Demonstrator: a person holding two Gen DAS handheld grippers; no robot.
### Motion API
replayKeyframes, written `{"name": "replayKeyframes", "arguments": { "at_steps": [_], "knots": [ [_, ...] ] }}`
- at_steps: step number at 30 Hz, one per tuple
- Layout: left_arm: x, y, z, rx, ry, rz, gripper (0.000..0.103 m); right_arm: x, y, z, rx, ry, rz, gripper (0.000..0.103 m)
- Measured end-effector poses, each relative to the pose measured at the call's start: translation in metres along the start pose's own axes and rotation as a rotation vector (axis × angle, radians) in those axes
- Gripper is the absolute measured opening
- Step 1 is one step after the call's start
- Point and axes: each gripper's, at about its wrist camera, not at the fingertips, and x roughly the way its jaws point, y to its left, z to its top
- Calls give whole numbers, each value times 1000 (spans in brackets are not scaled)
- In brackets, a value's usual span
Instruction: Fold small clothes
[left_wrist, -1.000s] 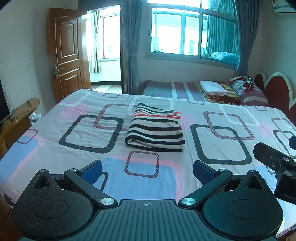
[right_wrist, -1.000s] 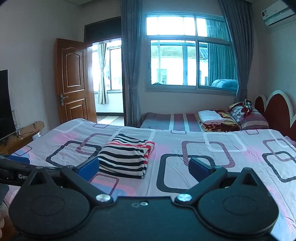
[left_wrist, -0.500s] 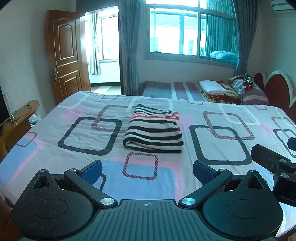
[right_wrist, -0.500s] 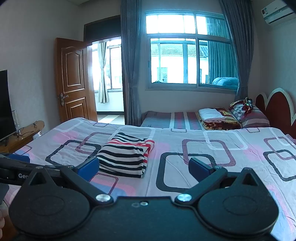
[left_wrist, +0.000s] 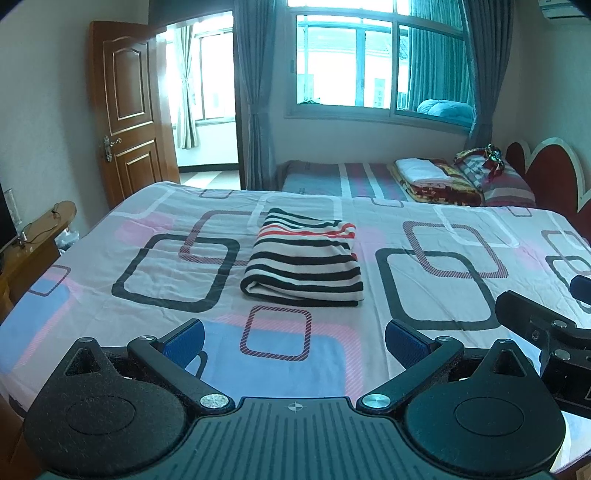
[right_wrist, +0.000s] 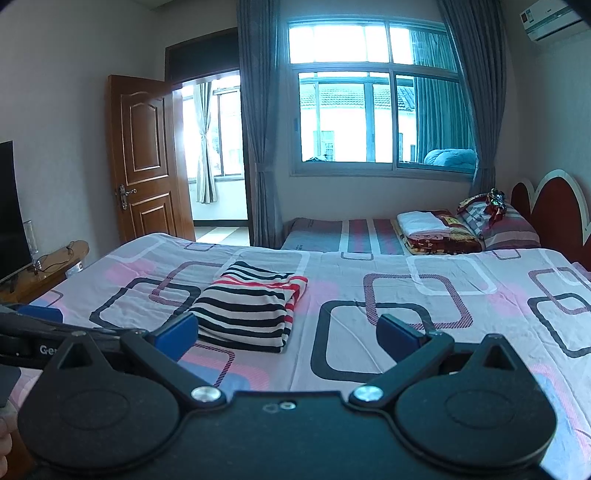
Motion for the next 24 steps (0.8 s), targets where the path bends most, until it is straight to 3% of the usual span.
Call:
{"name": "replayKeyframes", "arguments": {
  "at_steps": [18,24],
  "knots": [
    [8,1,2,-2,-4,9,103,9,-1,0,4,9,11,102],
    [10,0,0,19,-43,-35,103,13,-2,0,10,16,14,102]
  ]
}}
